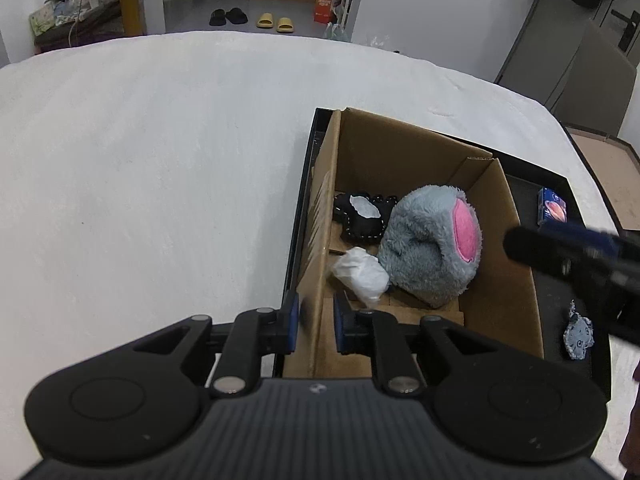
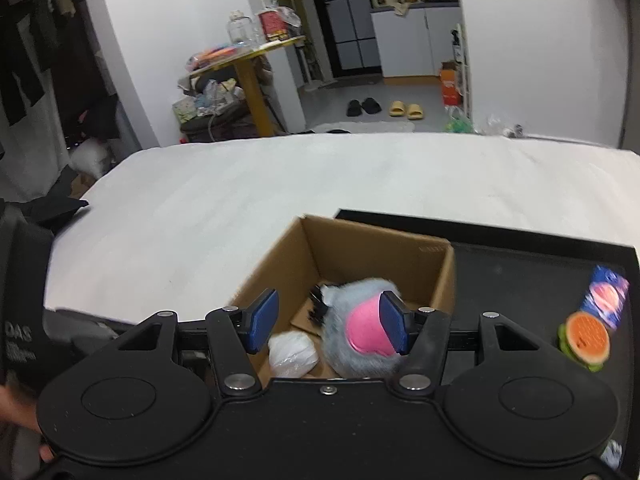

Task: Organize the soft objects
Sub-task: 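Carry the white bundle into the box and release it with the right gripper, then move the right gripper to the blue-grey cloth and grasp it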

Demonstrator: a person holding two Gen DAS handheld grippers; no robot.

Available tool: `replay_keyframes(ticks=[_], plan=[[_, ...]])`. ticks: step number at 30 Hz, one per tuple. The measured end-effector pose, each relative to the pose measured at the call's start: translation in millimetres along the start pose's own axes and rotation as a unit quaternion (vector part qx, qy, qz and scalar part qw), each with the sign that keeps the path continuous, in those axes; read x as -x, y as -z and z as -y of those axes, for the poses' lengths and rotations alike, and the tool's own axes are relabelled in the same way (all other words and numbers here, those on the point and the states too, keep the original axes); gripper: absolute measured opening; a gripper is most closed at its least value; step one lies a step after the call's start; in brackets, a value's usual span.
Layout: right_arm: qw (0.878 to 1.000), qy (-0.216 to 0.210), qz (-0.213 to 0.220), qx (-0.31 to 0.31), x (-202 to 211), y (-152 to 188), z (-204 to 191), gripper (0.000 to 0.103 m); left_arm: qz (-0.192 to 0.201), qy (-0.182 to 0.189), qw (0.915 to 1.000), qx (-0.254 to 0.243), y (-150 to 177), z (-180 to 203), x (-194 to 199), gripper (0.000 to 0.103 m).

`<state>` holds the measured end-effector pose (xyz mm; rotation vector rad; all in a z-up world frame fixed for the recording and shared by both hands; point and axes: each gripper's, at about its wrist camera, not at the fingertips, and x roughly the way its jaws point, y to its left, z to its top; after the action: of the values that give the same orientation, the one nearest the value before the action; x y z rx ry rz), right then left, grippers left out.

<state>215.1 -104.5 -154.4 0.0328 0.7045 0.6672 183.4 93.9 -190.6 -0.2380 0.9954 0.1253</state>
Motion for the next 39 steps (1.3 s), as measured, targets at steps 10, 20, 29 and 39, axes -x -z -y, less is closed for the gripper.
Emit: replay_keyframes(ticks=[10, 20, 29, 39], plan=[[0.999, 0.046, -0.009, -0.024, 8, 25, 22, 0.059, 0.015, -0.036, 0.9990, -0.021, 1, 20, 8, 0.060], [0.995, 0.074, -0.002, -0.062, 23, 45, 59, 0.072, 0.011, -0.050, 0.9981, -0.036, 6, 38, 7, 0.076], [0.992, 0.096, 0.007, -0.082, 35, 62, 87, 0.071, 0.012, -0.067, 0.9964, -0.052, 10, 55, 4, 0.078], [0.988, 0.104, 0.014, -0.110, 49, 82, 114, 0.071, 0.016, -0.090, 0.9941, -0.059, 14, 64, 4, 0.079]])
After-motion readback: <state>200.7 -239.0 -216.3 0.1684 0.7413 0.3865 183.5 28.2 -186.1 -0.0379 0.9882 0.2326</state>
